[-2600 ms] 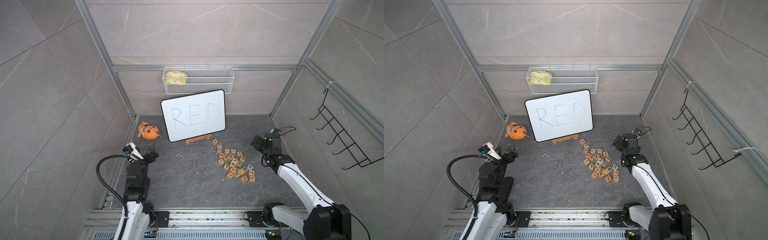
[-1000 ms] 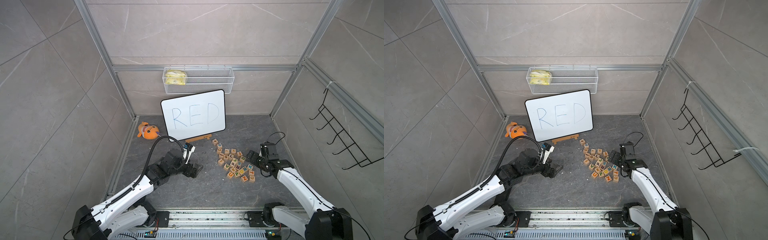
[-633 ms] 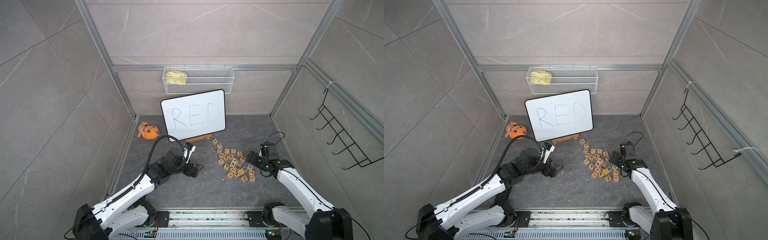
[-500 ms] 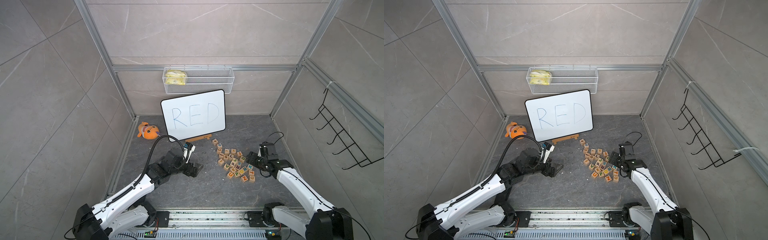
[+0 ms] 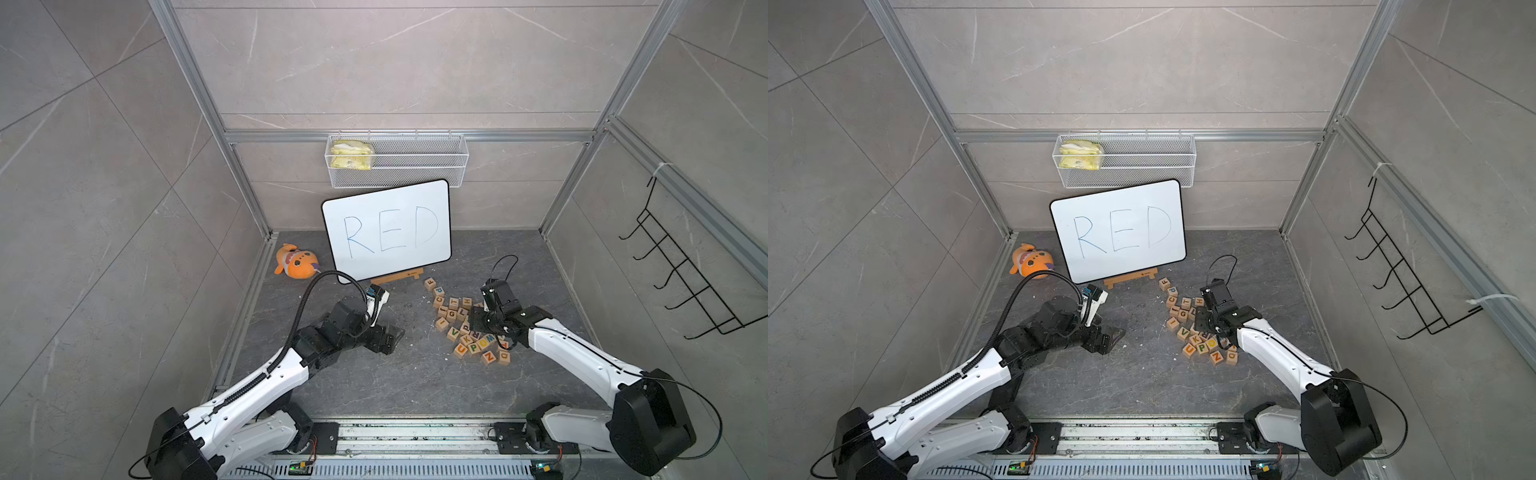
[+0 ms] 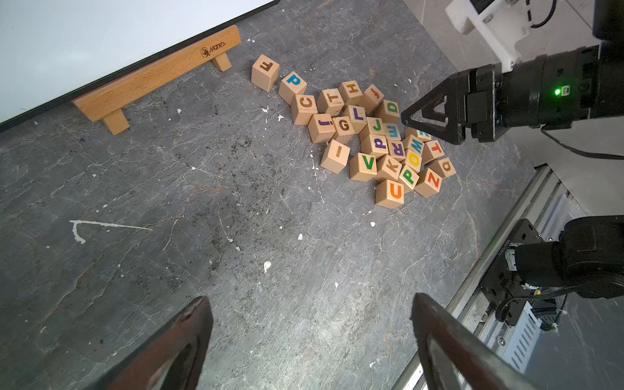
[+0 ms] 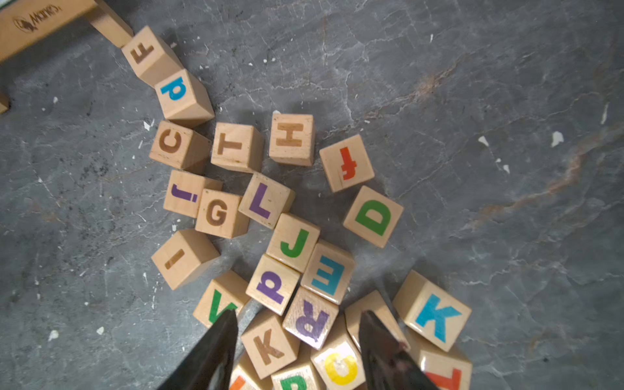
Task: Assemble the uppercase word "red" with letter blocks
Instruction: Pick up the letter block from the center of the board.
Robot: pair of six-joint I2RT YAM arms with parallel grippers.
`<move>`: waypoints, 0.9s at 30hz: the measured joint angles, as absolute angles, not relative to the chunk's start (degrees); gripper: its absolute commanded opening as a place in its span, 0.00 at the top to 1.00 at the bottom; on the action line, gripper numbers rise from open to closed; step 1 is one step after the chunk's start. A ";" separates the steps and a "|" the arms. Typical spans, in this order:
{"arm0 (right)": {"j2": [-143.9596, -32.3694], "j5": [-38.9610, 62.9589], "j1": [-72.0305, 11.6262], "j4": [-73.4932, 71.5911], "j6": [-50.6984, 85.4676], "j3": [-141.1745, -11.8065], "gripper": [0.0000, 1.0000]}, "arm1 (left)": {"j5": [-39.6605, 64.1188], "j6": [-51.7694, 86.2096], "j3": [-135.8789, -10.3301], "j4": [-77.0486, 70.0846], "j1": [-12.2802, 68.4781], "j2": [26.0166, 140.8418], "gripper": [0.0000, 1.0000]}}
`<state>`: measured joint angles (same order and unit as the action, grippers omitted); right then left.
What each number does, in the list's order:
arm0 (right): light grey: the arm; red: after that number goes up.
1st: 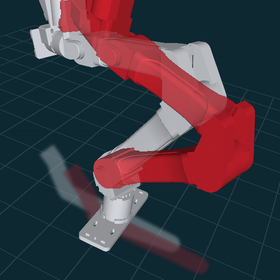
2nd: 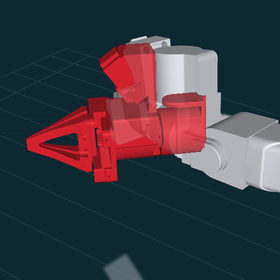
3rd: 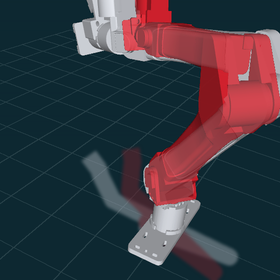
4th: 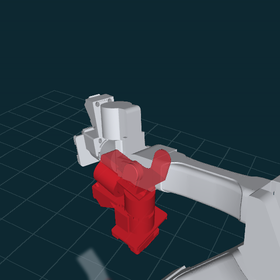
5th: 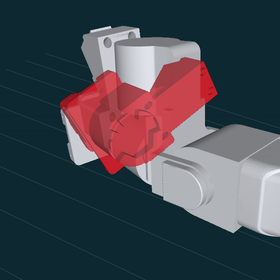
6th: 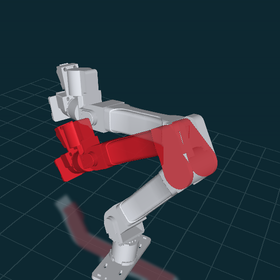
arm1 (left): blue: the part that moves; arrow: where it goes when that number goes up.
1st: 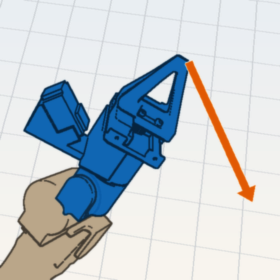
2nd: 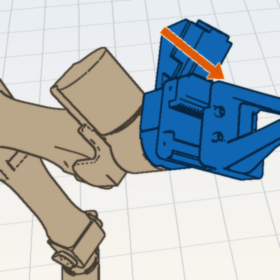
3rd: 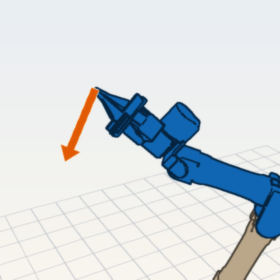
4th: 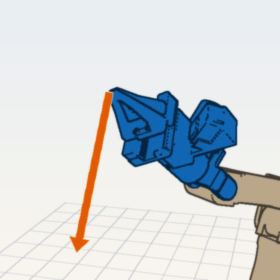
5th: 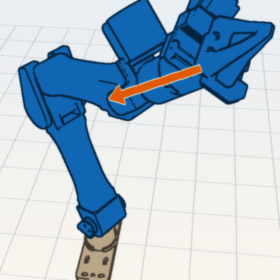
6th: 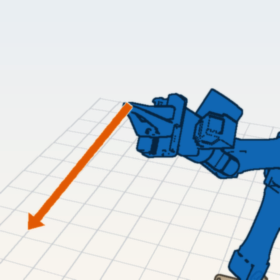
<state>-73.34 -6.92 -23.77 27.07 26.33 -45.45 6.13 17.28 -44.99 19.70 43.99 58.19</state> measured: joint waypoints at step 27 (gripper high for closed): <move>-74.22 -10.37 -27.05 27.68 25.69 -46.83 0.42 | 4.64 17.26 -44.99 21.10 44.01 58.98 0.05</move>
